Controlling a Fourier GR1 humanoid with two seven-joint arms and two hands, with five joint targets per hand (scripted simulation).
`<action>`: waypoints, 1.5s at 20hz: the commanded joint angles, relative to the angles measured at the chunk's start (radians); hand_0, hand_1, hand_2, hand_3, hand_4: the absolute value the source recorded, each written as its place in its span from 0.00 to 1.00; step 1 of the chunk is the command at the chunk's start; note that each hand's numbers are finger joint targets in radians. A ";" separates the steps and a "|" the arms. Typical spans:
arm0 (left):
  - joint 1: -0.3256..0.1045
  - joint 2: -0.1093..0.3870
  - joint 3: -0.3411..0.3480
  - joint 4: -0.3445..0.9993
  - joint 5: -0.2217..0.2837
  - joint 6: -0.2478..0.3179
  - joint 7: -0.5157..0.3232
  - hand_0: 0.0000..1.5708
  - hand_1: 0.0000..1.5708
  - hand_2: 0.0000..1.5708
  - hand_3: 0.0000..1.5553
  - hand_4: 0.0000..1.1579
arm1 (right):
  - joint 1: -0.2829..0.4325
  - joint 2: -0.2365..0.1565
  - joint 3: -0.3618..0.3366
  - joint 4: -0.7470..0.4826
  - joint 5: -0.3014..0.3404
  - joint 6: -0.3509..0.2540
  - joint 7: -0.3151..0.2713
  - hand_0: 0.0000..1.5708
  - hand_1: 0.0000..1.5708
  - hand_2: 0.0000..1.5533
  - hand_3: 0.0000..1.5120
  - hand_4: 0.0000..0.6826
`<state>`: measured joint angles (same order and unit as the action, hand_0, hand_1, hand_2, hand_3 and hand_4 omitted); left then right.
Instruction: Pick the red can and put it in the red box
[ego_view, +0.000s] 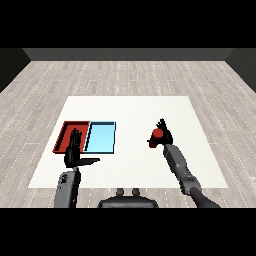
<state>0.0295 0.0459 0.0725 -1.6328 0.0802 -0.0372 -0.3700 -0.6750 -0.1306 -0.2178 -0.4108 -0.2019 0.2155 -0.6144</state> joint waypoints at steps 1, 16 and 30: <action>-0.025 -0.016 -0.005 0.015 -0.012 0.029 0.013 0.00 0.00 0.00 0.00 0.00 | -0.013 0.002 -0.002 0.033 0.003 0.000 -0.013 0.00 0.00 0.00 0.00 0.00; 0.091 -0.014 -0.028 -0.114 -0.005 0.002 0.023 0.00 0.00 0.00 0.00 0.00 | 0.001 -0.027 0.020 -0.020 0.039 -0.103 0.030 0.95 0.95 0.95 0.95 0.98; -0.020 -0.005 -0.031 0.006 -0.015 -0.012 0.026 0.00 0.00 0.00 0.00 0.00 | 0.057 -0.002 0.071 -0.251 0.066 -0.168 0.082 0.92 0.92 0.93 0.93 0.96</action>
<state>0.0070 0.0394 0.0548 -1.6117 0.0614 -0.0369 -0.3668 -0.6158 -0.1269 -0.1482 -0.6076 -0.1322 0.0507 -0.5499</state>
